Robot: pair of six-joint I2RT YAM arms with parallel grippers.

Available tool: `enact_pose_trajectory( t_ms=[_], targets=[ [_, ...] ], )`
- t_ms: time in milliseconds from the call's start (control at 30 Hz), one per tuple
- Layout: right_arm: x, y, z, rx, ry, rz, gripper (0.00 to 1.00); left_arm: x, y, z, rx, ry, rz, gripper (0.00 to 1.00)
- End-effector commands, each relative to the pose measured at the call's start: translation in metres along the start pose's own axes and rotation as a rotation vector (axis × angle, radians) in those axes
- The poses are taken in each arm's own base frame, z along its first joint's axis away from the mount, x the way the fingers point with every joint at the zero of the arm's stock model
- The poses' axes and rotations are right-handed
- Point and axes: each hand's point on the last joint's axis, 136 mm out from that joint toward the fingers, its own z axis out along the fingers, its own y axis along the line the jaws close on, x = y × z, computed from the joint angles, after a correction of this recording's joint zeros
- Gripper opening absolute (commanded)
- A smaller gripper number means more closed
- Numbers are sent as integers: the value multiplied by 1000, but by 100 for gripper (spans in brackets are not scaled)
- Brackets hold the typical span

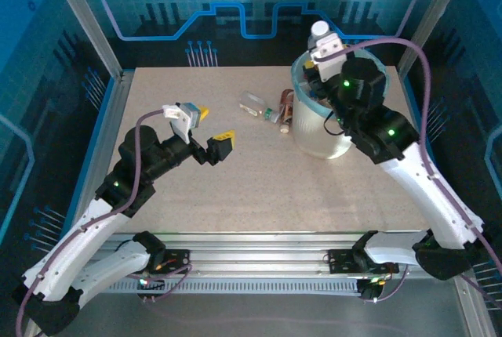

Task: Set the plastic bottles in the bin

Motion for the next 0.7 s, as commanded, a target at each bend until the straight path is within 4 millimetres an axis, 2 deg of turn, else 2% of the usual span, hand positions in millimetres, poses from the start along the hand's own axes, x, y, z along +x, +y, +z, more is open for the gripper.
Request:
enact_pose_trajectory(
  t_ms=[0,367,667],
  targets=[
    [17,-5,14,64,53,-162,57,2,1,-3,-13,-1,29,99],
    [81,-8,28,44,215,-216,63,8,5,-6,-35,5,28,99],
    [110,-34,43,151,307,-253,66,6,5,-2,-34,-2,26,99]
  ],
)
